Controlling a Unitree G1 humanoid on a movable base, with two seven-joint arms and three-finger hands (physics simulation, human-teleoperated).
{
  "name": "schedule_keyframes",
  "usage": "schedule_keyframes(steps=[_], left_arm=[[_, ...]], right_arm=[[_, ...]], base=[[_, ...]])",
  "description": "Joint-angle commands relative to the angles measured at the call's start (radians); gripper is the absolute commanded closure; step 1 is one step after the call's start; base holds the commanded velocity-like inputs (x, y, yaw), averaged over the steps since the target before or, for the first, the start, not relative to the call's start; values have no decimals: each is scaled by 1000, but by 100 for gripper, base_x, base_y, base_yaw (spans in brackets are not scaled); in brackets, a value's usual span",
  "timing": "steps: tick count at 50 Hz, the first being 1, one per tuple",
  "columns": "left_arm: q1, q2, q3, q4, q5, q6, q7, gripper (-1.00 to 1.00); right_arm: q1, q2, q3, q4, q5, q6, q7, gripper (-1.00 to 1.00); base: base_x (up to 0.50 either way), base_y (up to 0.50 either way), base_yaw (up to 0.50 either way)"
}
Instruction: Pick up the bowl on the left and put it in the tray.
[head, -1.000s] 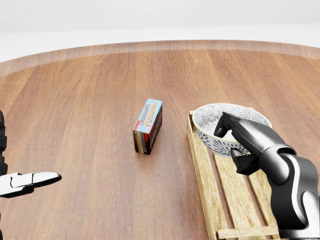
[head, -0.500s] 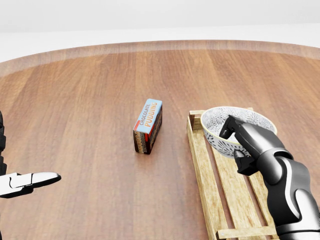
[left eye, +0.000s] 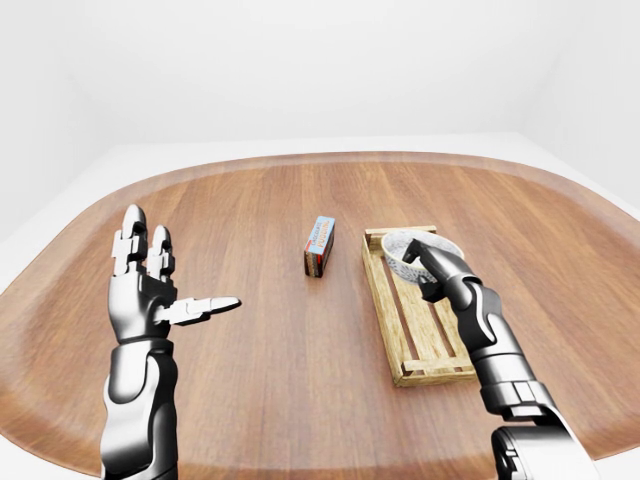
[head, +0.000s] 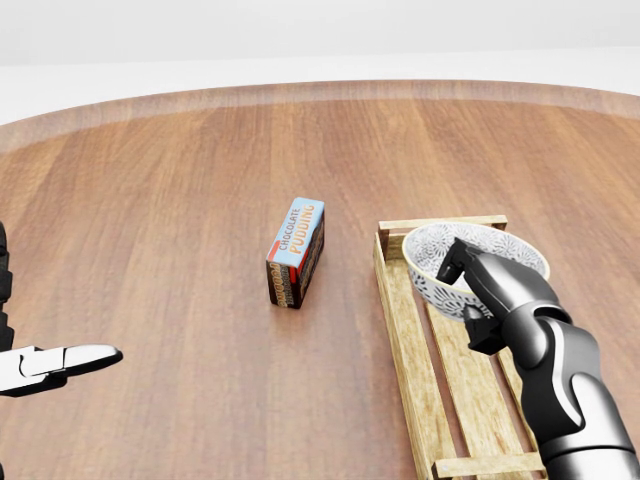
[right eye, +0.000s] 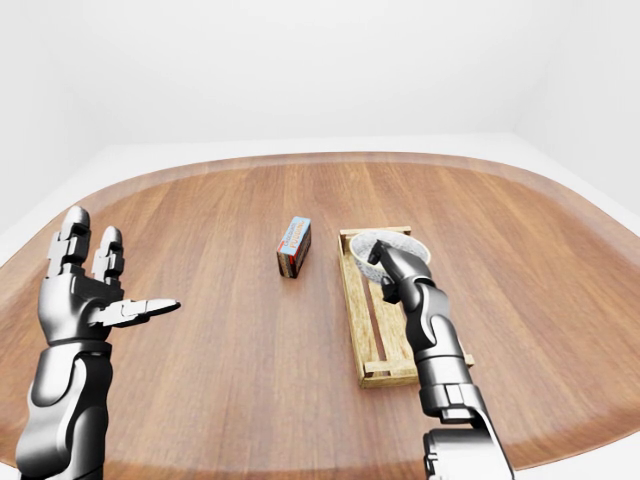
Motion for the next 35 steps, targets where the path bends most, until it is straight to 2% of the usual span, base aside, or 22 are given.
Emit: schedule_keyframes(steps=[1,16,23,35], left_arm=[[1,-2,-4,1,3,0,1,-100],[-2,1,-1,5,0,0,1,-100],[0,1,3,-2,-4,0,0,-100],[1,0,0,-5,0,0,1,-100]], right_arm=[[-24,-18,-5,45,-67,0,-44,100],[-46,-2,13,117,-61,0,-89,100],[-53,13,20,192,-42,0,-146,100],[-52,7,25,222,-18,0,-160,100]], base=[[0,0,0],[0,0,0],[0,0,0],[0,0,0]])
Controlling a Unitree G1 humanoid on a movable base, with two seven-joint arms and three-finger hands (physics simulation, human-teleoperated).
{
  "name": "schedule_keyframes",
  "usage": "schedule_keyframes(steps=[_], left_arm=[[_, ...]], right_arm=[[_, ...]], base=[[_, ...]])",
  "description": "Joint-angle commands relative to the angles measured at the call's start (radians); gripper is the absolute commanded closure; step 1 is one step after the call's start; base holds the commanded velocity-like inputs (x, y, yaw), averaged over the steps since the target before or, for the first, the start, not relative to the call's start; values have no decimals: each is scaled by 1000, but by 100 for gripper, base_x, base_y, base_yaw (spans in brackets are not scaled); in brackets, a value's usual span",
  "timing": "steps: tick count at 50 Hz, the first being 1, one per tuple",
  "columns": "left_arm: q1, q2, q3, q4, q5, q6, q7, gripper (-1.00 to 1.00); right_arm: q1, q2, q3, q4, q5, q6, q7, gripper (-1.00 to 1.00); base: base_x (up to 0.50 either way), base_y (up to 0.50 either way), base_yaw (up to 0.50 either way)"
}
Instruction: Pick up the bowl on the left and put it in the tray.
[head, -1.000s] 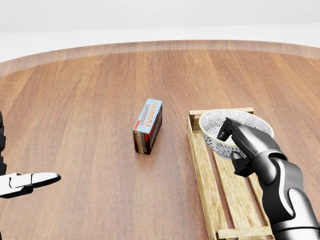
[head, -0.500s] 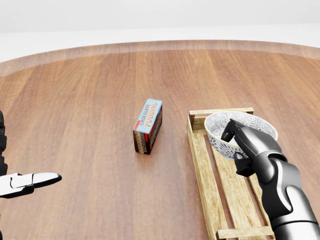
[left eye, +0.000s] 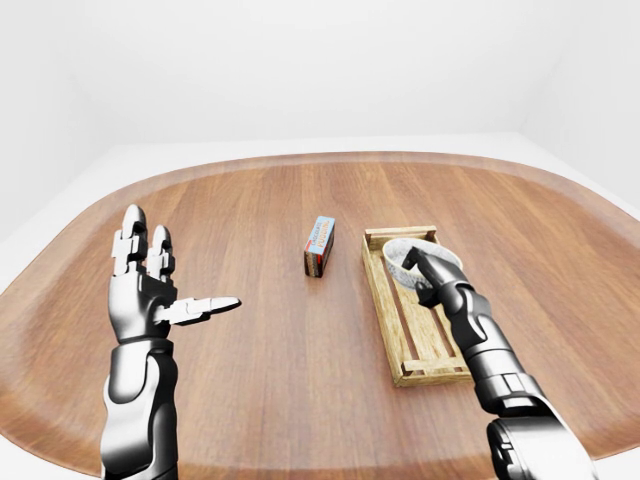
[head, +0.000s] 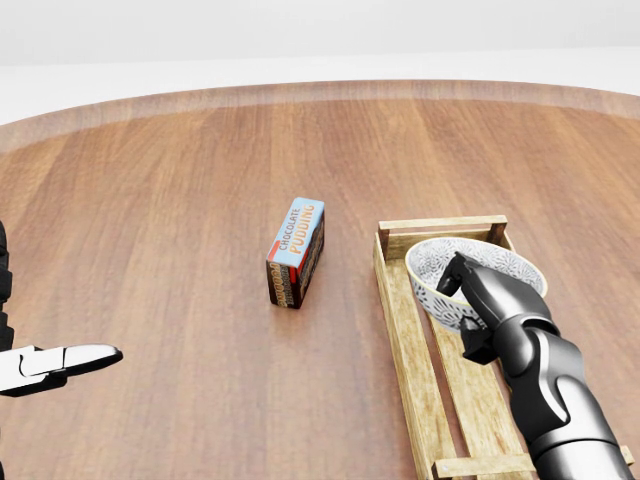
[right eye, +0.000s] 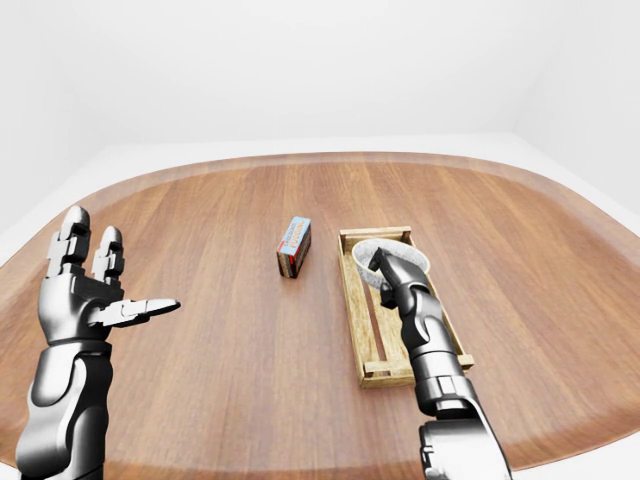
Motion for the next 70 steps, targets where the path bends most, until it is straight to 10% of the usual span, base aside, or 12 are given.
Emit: schedule_keyframes(steps=[1,48,49,51,52,70], left_arm=[[3,-1,1,-3,0,0,-1,-100],[1,0,2,0,-5,0,-3,-100],[1,1,3,-3,-6,0,-2,-100],[0,0,2,-1,-5,0,-2,-100],[3,-1,0,-5,-4,0,-2,-100],[3,-1,0,-11,-12,0,-6,-100]], right_arm=[[-9,-2,-2,41,-42,0,-40,100],[-64,-10,7,181,6,0,-111,100],[-65,-10,6,182,11,0,-111,66],[-65,-8,9,182,14,0,-109,-85],[-65,-8,9,184,17,0,-109,-100],[-51,-5,9,138,37,0,-84,-100]], base=[[0,0,0],[0,0,0],[0,0,0],[0,0,0],[0,0,0],[0,0,0]])
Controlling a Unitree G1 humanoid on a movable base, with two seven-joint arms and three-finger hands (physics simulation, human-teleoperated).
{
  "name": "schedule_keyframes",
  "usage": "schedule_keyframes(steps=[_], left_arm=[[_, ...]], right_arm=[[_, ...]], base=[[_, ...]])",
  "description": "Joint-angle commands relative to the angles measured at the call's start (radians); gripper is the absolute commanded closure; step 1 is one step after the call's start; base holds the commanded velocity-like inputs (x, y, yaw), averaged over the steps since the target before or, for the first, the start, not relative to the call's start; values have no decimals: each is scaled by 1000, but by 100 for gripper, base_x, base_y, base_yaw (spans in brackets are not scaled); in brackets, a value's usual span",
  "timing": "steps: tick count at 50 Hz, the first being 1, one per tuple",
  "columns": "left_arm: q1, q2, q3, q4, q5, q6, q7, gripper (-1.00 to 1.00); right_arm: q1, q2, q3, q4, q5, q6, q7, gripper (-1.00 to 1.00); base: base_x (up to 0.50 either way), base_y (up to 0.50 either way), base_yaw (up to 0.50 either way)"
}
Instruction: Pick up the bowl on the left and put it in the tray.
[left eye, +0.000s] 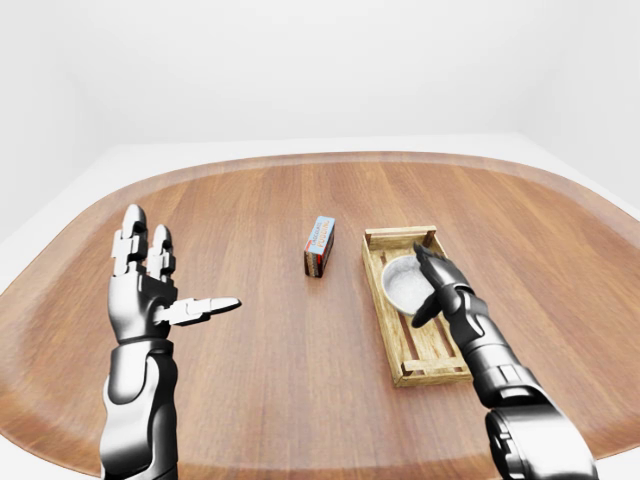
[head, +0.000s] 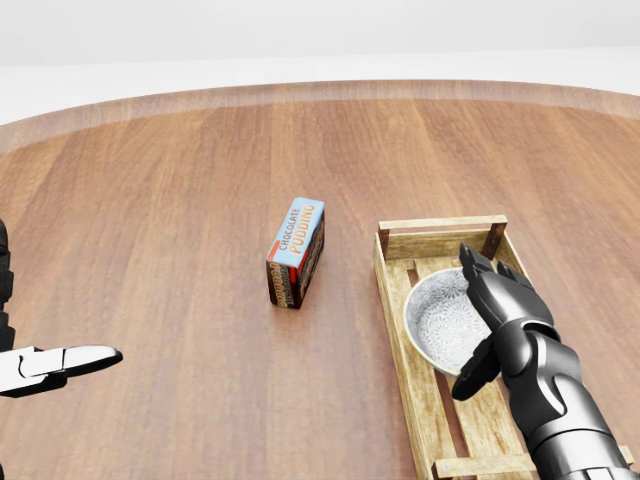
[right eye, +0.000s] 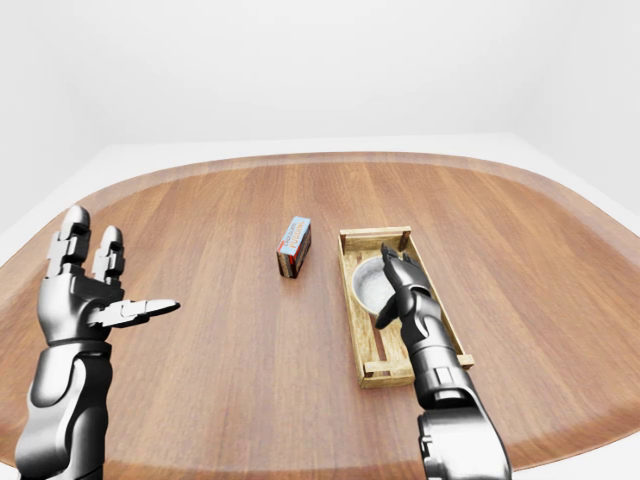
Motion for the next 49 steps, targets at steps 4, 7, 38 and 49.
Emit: schedule_keyframes(steps=[4,7,38,49], left_arm=[[0,-1,-2,0,0,0,-2,-100],[1,-1,-1,-5,0,0,-1,-100],[9,-4,0,-20,-1,0,-6,-100],[20,-10,0,-61,-2,0,-8,-100]], right_arm=[[0,5,-2,-35,1,0,12,-100],[15,4,-1,-102,-10,0,42,-100],[85,81,-26,-873,-402,0,598,-100],[110,111,-53,-1029,-407,0,598,-100]], base=[[0,0,0],[0,0,0],[0,0,0],[0,0,0]])
